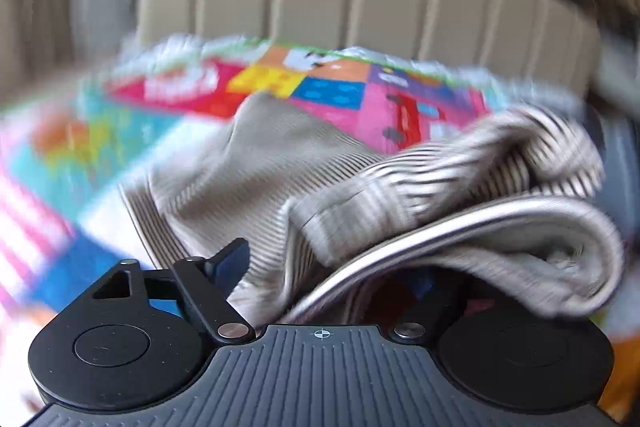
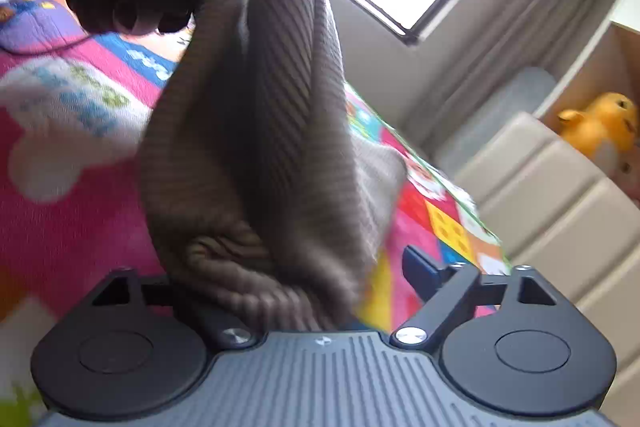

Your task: Fold clothes

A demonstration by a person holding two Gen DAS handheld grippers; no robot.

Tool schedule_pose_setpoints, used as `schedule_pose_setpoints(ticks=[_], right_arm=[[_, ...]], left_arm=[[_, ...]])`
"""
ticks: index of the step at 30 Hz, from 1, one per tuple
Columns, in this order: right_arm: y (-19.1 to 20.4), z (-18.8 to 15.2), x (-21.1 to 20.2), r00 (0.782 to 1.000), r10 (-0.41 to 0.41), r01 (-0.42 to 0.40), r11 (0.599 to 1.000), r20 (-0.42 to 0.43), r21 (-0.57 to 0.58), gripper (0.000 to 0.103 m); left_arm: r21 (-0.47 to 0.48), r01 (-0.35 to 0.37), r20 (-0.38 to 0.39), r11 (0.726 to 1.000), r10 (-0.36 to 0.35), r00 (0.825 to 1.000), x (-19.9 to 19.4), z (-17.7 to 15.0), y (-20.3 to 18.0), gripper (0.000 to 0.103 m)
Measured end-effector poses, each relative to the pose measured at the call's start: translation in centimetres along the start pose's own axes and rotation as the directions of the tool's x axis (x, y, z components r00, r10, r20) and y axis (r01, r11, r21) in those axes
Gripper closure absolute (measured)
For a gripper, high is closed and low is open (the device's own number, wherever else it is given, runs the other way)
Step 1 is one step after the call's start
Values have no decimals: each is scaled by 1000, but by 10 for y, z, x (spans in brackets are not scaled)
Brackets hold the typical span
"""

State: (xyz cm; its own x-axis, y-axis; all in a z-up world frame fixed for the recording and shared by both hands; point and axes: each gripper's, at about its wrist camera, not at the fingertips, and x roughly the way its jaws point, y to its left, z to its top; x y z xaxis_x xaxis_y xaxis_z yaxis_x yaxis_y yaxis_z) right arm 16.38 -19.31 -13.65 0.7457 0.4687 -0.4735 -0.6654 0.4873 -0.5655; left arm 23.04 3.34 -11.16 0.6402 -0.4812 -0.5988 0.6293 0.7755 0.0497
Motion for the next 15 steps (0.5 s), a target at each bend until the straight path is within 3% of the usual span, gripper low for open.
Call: schedule_pose_setpoints(ticks=[2,3,6,7,11,15], right_arm=[[-1,5,3,999,39,-39,999,-14,-19,56],[0,7,2,998,50,-51,998,-28,-36,60],[0,13,-6,992,96,-101,993,-85,-57,72],[0,16,-10,989,109,-115,991,-101,-64,75],[2,31,-35,973,169,-187,977,-158,-107,78],[-4,54,-72,952,241,-266,957,-190,-119,78]], left_arm=[[191,-44,38,981,38,999,-7,-5,-22,15],[266,-48,46,963,37,998,-9,-7,-32,15],[373,52,-16,926,-50,999,-12,-14,-53,23],[374,98,-50,922,-85,995,-13,-16,-57,31],[307,212,-111,928,-186,976,-27,-15,-62,36],[116,380,-60,918,-375,925,-61,1,-49,36]])
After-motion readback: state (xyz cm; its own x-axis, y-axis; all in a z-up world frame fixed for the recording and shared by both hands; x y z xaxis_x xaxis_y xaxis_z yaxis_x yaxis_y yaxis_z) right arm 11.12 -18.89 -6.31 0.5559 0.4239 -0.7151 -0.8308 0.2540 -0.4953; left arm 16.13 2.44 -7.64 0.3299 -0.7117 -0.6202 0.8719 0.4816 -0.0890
